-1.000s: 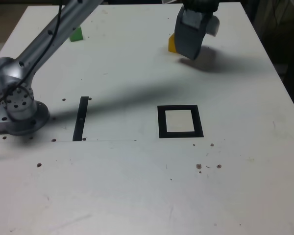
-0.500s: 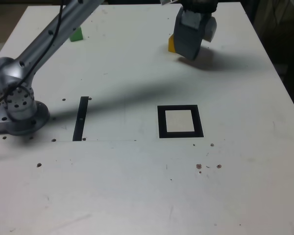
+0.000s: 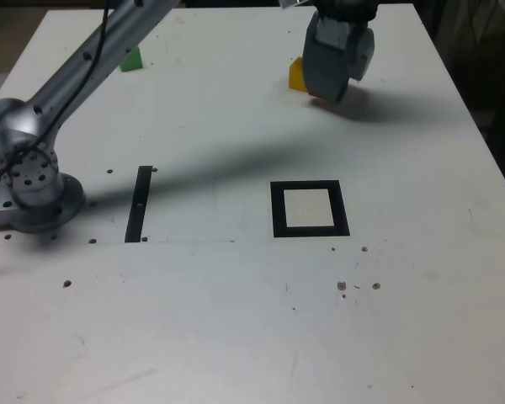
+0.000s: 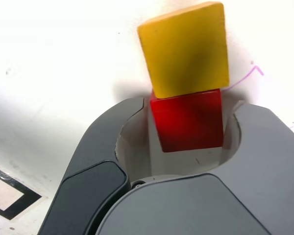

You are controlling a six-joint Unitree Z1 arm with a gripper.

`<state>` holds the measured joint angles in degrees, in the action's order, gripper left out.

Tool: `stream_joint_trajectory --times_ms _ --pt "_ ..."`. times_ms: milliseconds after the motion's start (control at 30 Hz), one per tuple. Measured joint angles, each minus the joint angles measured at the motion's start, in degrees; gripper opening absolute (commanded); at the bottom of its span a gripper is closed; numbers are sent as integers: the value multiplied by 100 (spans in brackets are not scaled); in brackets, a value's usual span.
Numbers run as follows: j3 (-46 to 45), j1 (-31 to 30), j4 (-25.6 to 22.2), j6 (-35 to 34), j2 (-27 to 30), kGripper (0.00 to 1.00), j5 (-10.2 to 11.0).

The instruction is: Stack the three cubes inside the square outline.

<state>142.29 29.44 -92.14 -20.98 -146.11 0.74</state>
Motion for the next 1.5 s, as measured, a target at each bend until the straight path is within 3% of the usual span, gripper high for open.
stream_joint_trajectory --times_ms 833,1167,1500 --pt "-17 -121 -43 170 30 32 -15" --pt "-587 -430 -87 428 683 32 66" --pt "-1073 -711 -91 890 1153 32 -30"
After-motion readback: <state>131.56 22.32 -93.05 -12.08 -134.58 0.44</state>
